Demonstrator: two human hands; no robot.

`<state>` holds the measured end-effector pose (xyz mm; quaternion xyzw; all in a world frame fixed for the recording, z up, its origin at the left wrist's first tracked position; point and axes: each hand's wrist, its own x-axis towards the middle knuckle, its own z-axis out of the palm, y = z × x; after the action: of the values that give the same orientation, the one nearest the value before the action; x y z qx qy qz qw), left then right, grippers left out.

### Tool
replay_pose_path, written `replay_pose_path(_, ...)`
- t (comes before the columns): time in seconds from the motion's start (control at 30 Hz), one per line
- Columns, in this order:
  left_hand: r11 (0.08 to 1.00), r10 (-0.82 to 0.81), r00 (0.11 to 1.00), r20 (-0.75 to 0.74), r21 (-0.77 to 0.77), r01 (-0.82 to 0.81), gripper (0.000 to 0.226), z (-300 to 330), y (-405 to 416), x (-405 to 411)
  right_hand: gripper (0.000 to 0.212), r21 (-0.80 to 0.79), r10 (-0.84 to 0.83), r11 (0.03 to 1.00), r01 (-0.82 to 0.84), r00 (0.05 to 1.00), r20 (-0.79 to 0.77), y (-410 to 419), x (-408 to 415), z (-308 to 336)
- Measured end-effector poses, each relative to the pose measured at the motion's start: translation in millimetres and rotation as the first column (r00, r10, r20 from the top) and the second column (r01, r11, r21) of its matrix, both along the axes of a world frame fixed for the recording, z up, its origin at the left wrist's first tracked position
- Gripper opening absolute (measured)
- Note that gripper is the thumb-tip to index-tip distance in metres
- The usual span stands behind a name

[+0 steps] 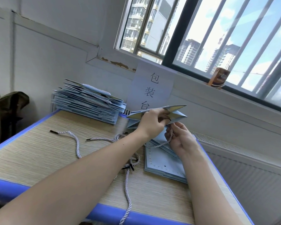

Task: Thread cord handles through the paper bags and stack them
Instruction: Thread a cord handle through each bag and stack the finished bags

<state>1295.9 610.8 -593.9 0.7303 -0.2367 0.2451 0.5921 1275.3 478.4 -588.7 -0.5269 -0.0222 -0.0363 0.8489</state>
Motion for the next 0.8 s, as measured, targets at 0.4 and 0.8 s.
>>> replay_pose_path(0.4, 0.992, 0.081, 0.996, 0.026, 0.097, -0.083, 0.019, 5.3, 7.6, -1.8, 0.015, -0.090, 0.052, 0.995, -0.048, 0.998, 0.043, -0.7, -5.3, 3.7)
replay_pose_path(0.8, 0.976, 0.141, 0.986, 0.089, 0.156, -0.153, 0.017, 7.8, 7.8, -11.2, 0.018, -0.197, -0.021, 0.980, 0.040, 0.995, 0.099, 6.5, -10.3, 8.2)
